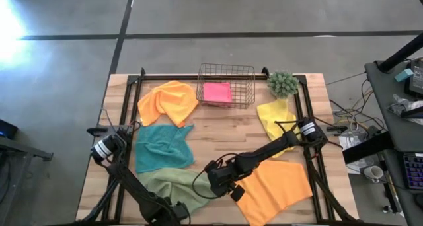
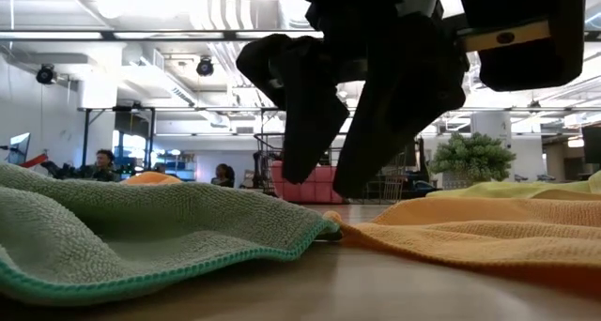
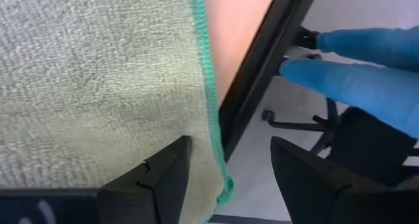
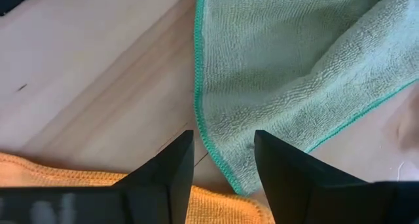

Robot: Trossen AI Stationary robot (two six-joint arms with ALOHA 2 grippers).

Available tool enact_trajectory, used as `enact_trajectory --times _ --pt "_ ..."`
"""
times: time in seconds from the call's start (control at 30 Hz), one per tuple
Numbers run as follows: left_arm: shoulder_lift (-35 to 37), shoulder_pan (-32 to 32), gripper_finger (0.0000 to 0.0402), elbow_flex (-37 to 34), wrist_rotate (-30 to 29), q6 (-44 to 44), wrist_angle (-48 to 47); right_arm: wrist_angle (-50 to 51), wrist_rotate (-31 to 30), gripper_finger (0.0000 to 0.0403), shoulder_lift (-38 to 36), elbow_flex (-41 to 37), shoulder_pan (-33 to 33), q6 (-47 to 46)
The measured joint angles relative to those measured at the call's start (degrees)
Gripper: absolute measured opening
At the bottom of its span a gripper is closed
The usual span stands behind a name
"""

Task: Fold microfiber towels
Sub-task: Fold the green microfiber cloth

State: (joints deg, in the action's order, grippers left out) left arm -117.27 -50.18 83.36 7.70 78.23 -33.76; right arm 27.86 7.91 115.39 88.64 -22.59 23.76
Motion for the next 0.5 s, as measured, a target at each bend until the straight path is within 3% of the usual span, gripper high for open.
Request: enact_trajectory --times 0.5 --pt "-1.50 0.47 0.0196 -4.67 1.29 5.53 -0.47 -1.40 -0.11 0.0155 4.41 0.00 0.28 -0.58"
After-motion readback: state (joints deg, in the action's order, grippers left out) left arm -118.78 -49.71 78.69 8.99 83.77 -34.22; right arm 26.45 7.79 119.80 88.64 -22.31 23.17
